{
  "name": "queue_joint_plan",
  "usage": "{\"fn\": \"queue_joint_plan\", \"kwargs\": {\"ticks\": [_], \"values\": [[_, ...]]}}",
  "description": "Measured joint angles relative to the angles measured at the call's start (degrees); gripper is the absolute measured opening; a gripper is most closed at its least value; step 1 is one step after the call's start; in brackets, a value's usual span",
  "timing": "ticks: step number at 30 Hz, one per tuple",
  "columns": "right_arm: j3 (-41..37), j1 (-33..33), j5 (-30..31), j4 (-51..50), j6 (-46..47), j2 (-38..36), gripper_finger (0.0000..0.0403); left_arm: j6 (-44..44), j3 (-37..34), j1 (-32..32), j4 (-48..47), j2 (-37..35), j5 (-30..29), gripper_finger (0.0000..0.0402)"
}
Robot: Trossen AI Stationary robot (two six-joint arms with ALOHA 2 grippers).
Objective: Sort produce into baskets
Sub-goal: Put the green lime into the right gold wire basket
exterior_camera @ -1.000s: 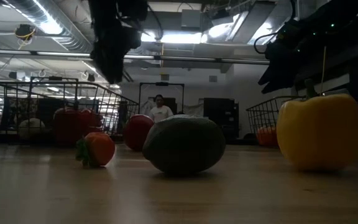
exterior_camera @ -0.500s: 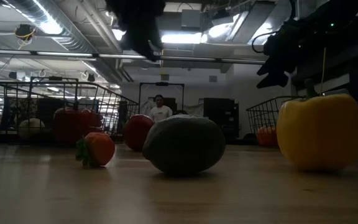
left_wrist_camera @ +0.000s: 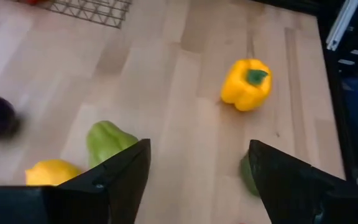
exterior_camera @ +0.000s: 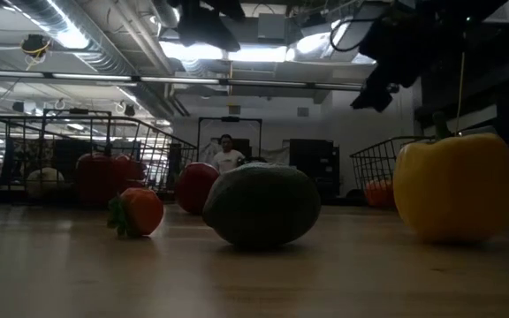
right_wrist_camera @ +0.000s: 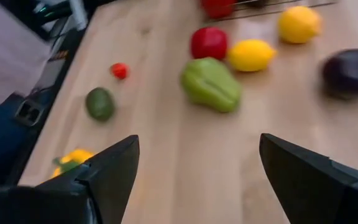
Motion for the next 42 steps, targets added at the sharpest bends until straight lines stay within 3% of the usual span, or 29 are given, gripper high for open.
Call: {"fn": "queue_joint_plan", "kwargs": {"ticks": [12,20,26,31,37,42], "values": [[0.0,16.0,0.0,0.1,8.6,0.0,0.0331,-3.2,0.0,-7.3,-0.1,0.2,0.0,0.0267],[0.0,25.1,0.0,0.5,9.5,0.0,0.0331,-3.5,0.0,-11.5,0.6,1.3,-0.1,0.0267],[0.0,32.2,1.3,9.9,13.7,0.6,0.0331,-3.5,0.0,-13.3,1.5,3.3,-0.4,0.0267],[0.0,38.4,12.2,19.9,17.2,1.5,0.0331,-3.4,0.0,-13.5,2.9,4.4,-0.4,0.0267],[0.0,45.2,28.1,25.0,17.4,3.4,0.0331,-3.0,0.0,-13.4,2.0,4.6,-0.5,0.0267],[0.0,49.5,35.3,30.5,17.4,7.4,0.0331,-0.7,-0.1,-13.3,2.0,4.6,-0.5,0.0267]]}}
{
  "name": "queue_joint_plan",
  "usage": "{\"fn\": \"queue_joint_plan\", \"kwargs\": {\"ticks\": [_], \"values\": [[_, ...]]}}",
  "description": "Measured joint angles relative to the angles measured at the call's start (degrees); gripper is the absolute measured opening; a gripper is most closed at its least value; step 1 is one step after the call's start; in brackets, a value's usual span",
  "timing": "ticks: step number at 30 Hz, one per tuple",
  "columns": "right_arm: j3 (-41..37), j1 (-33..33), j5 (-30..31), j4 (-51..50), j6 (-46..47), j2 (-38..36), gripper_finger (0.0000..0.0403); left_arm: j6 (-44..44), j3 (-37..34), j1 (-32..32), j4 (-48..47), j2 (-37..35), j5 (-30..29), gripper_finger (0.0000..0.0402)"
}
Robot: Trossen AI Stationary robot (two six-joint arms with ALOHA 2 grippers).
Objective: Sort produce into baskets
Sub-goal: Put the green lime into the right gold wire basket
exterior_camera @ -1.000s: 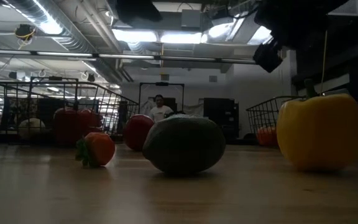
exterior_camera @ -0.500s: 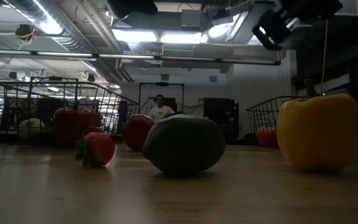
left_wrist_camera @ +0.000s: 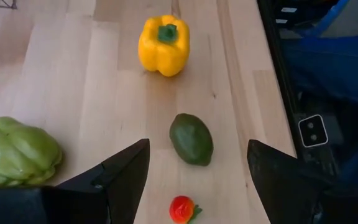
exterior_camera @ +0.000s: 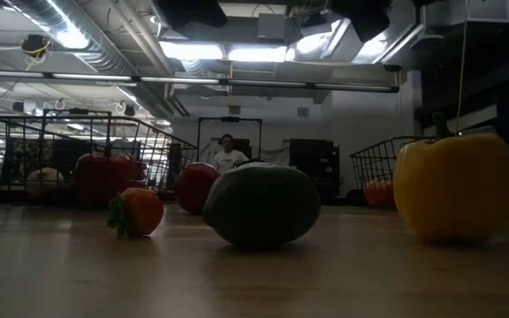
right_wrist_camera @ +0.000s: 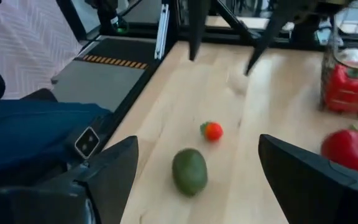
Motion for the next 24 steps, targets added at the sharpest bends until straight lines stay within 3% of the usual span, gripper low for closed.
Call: {"fn": "queue_joint_plan", "kwargs": {"ticks": [5,9,19,24], "values": [[0.5,2.7,0.8,6.0,0.0,5.5,0.0331,0.2,0.0,0.5,-1.1,0.0,0.0,0.0267],[5.2,3.2,0.8,4.5,0.0,10.6,0.0331,0.1,0.0,1.1,-4.3,0.0,0.0,0.0267],[23.9,3.0,0.9,-15.8,-1.8,24.4,0.0331,-0.8,0.0,3.7,-11.8,-0.1,0.0,0.0266],[28.1,3.0,1.7,-19.4,-3.0,29.9,0.0331,-1.0,0.0,4.3,-17.8,-0.1,0.0,0.0266]]}}
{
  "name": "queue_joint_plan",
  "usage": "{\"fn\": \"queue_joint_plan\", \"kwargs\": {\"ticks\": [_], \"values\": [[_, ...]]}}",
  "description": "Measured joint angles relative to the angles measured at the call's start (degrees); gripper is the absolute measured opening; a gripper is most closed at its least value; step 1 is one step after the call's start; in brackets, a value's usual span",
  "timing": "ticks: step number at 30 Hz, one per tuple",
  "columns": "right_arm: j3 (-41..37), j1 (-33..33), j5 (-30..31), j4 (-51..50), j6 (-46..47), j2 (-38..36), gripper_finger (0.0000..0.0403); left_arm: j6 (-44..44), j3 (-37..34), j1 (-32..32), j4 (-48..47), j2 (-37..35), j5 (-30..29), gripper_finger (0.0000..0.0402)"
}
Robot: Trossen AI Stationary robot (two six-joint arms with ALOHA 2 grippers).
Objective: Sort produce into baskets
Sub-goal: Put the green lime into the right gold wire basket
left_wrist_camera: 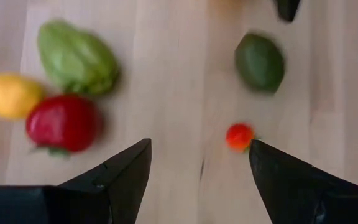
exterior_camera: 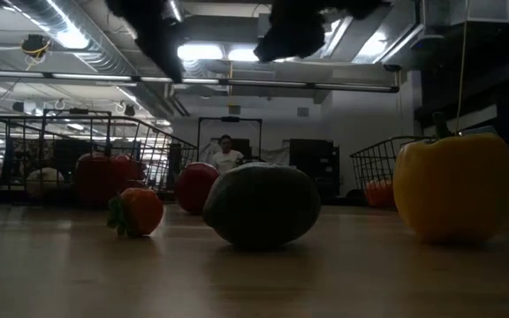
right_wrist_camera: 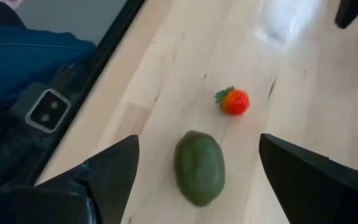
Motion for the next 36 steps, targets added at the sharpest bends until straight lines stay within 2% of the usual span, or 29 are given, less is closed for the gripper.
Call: {"fn": "queue_joint_plan", "kwargs": {"ticks": [12,18,23,36], "values": [[0.5,0.0,1.1,0.8,-0.2,7.2,0.0331,-2.7,0.0,-0.1,-15.8,0.0,0.0,0.0266],[0.5,0.0,1.1,0.9,-0.2,9.7,0.0331,-3.1,0.0,-0.1,-16.4,0.0,0.0,0.0266],[0.6,0.0,3.5,0.7,-0.2,11.4,0.0331,-3.2,0.0,-0.1,-16.2,0.0,0.0,0.0266],[0.6,0.0,3.0,0.1,-0.2,12.5,0.0331,-2.8,0.0,-0.1,-14.5,0.0,0.0,0.0266]]}}
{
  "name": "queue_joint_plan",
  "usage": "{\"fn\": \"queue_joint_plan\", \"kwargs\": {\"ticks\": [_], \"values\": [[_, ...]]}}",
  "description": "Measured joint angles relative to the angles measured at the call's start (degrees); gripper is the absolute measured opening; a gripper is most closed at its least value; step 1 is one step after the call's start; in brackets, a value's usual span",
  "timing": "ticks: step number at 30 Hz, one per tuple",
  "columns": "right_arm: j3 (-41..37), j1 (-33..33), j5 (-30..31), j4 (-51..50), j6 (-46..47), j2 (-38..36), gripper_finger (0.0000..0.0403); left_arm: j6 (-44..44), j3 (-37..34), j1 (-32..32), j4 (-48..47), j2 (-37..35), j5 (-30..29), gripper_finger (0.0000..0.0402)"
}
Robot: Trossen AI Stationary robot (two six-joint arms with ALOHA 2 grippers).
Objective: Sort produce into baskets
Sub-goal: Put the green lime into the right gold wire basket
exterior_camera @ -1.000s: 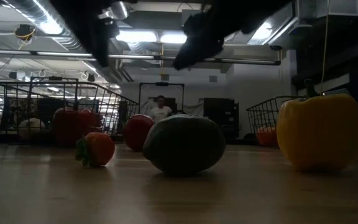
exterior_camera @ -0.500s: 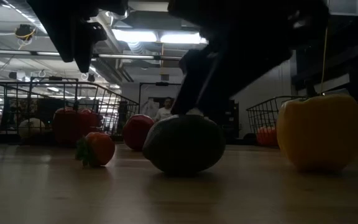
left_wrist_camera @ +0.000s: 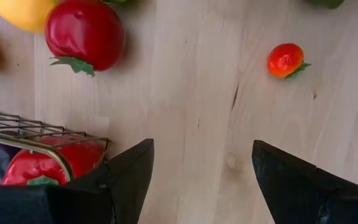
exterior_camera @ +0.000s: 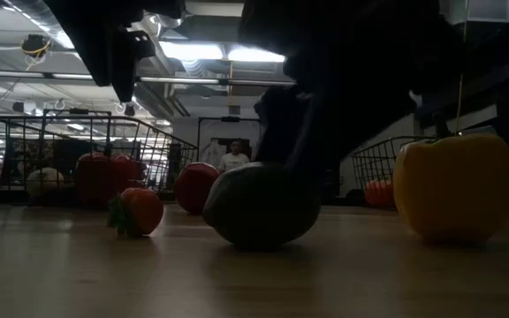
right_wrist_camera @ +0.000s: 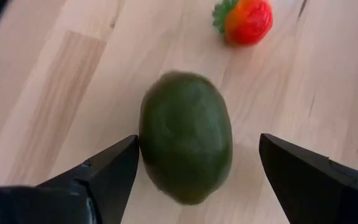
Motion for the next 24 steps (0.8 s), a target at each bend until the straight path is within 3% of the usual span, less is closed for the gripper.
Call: {"fn": "queue_joint_plan", "kwargs": {"ticks": [19,24], "values": [[0.0,-0.1,-2.5,1.6,0.0,2.8,0.033,1.2,0.0,0.0,1.5,-0.1,-0.3,0.0266],[0.0,-0.1,-2.7,1.7,0.0,2.8,0.03,1.2,0.0,0.0,1.6,-0.1,-0.3,0.0266]]}}
